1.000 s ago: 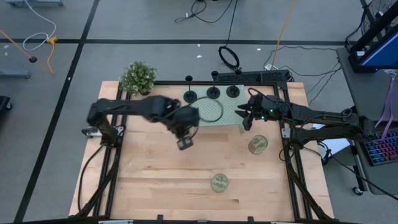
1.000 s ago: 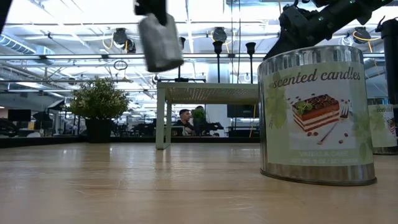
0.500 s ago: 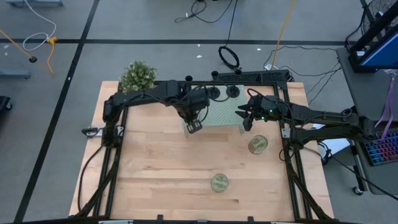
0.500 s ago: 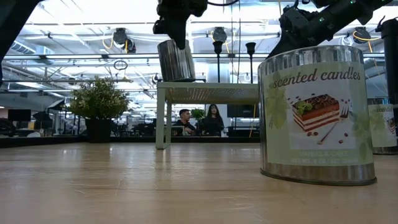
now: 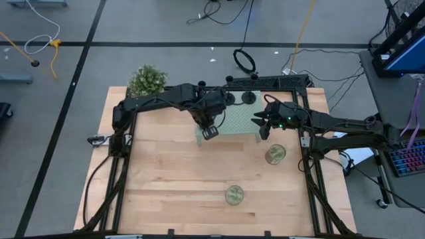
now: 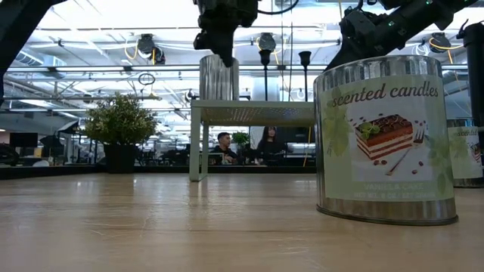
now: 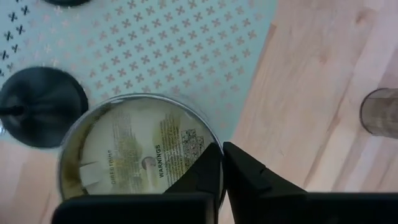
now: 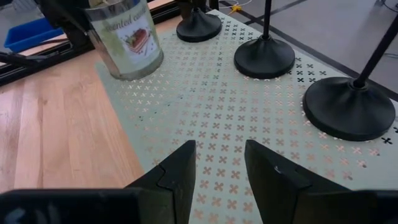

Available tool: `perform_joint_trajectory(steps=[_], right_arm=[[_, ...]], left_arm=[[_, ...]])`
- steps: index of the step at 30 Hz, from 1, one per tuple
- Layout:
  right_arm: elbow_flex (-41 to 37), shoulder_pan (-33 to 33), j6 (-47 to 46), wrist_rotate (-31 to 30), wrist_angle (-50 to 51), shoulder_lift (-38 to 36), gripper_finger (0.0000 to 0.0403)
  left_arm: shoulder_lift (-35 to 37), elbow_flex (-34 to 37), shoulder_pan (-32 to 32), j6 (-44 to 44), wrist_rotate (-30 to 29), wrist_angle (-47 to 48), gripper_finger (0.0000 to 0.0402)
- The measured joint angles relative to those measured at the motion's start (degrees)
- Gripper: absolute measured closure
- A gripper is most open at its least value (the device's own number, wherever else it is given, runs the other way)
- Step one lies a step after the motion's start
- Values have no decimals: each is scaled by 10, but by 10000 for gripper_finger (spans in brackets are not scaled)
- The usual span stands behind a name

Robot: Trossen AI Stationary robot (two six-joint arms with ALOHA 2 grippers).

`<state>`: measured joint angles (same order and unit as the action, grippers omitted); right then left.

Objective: Pick & Place candle stick holders
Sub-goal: Put the top left green scented candle on the shelf

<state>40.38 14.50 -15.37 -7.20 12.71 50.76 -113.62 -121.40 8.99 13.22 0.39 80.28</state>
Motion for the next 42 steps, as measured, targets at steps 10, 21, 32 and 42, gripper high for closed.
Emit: perform_joint_trajectory(steps=[10, 21, 32, 42], right_arm=[[0, 0, 13, 0, 1, 0, 273], [0, 0, 13, 0, 1, 0, 273], [0, 0, 13, 0, 0, 0, 273], [0, 0, 13, 0, 1, 0, 273]], left_arm=[[0, 0, 0, -11, 0, -30, 366], [0, 0, 0, -16, 2, -41, 382], [0, 0, 0, -23, 2, -41, 396], [0, 0, 0, -26, 1, -39, 366]])
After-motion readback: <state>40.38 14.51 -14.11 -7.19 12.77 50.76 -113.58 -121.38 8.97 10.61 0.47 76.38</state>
